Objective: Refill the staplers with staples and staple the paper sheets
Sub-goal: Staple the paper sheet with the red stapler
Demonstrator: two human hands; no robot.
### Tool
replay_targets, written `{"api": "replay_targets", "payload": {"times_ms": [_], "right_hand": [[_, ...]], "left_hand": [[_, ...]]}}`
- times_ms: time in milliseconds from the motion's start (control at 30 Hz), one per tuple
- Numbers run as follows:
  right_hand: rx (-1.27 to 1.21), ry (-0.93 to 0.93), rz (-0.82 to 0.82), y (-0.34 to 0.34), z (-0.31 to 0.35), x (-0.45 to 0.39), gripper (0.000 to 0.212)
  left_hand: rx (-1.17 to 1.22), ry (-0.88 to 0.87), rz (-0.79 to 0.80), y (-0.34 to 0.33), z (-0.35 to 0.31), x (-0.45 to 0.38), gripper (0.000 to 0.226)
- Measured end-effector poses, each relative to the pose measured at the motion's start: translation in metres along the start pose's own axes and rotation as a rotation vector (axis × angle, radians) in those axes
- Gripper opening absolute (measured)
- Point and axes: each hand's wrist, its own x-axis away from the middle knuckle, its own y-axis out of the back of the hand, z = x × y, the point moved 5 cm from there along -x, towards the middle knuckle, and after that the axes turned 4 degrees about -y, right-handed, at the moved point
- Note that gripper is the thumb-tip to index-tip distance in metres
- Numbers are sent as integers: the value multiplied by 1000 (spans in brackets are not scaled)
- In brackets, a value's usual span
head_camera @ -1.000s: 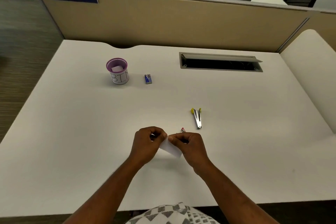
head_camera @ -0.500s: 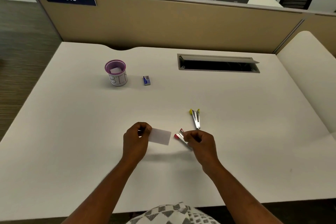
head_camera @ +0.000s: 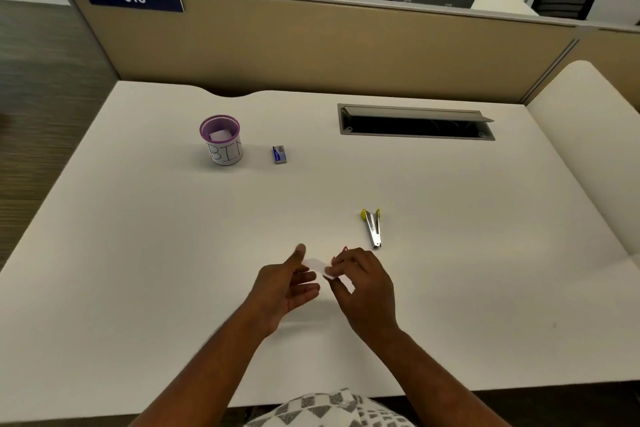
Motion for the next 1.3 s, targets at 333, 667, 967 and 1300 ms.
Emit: {"api": "replay_targets", "payload": {"times_ms": [333, 667, 967, 1300], "right_hand": [[52, -50, 334, -12, -30, 16, 81], [327, -406, 424, -34, -82, 6, 48], [-91, -668, 512, -36, -86, 9, 24], [-563, -723, 654, -15, -47, 42, 15]], "left_hand": [[-124, -166, -182, 25, 6, -11, 12], [-72, -184, -161, 22, 12, -12, 13], [-35, -184, -100, 20, 11, -9, 22], [-41, -254, -129, 21, 3, -8, 25]]}}
